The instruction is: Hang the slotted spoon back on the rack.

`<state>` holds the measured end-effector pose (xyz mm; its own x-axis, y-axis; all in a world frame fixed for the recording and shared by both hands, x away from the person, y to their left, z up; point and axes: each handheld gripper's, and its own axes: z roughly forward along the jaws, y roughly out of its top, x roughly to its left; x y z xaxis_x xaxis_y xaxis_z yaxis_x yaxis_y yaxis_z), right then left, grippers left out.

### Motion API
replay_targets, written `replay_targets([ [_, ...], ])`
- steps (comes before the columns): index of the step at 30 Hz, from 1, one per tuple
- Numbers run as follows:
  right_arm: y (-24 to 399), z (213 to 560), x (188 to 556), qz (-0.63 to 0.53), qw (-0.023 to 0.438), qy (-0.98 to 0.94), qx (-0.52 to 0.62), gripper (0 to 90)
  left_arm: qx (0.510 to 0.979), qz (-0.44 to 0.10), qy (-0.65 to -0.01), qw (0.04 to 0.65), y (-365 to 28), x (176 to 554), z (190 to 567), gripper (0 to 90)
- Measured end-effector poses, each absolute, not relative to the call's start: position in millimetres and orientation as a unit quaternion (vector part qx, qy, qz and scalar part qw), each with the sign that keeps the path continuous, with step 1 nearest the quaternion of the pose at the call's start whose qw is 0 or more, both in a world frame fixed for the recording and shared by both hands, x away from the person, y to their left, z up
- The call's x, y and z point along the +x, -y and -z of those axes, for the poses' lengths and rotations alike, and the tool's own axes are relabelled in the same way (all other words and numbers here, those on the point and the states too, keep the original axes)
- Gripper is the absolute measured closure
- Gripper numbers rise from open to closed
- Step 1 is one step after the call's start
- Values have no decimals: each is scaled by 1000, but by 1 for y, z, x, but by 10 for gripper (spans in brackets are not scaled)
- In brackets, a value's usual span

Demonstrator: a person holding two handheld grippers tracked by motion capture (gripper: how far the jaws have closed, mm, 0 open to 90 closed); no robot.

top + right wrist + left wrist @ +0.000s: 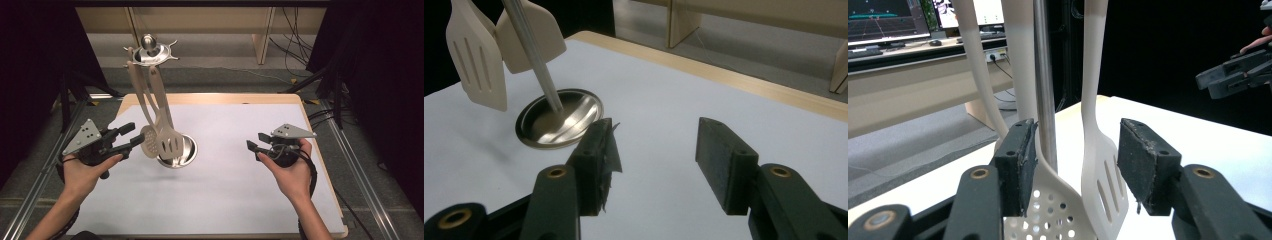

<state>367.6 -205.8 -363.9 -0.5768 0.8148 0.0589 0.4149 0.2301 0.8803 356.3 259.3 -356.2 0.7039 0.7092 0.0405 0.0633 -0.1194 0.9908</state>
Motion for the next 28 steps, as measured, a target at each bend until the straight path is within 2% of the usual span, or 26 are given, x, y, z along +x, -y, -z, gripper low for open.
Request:
replay_targets([
  [14, 204, 366, 367, -464, 203, -757, 412, 499, 701, -266, -293, 594, -265, 355, 376, 486],
  [22, 207, 367, 369, -461, 217, -763, 398, 498, 699, -264, -299, 594, -265, 356, 379, 486],
  [24, 205, 367, 367, -461, 202, -759, 413, 498, 699, -265, -300, 593, -265, 356, 380, 486],
  [28, 205, 367, 368, -462, 203, -759, 410, 497, 695, -266, -300, 597, -265, 357, 379, 486],
])
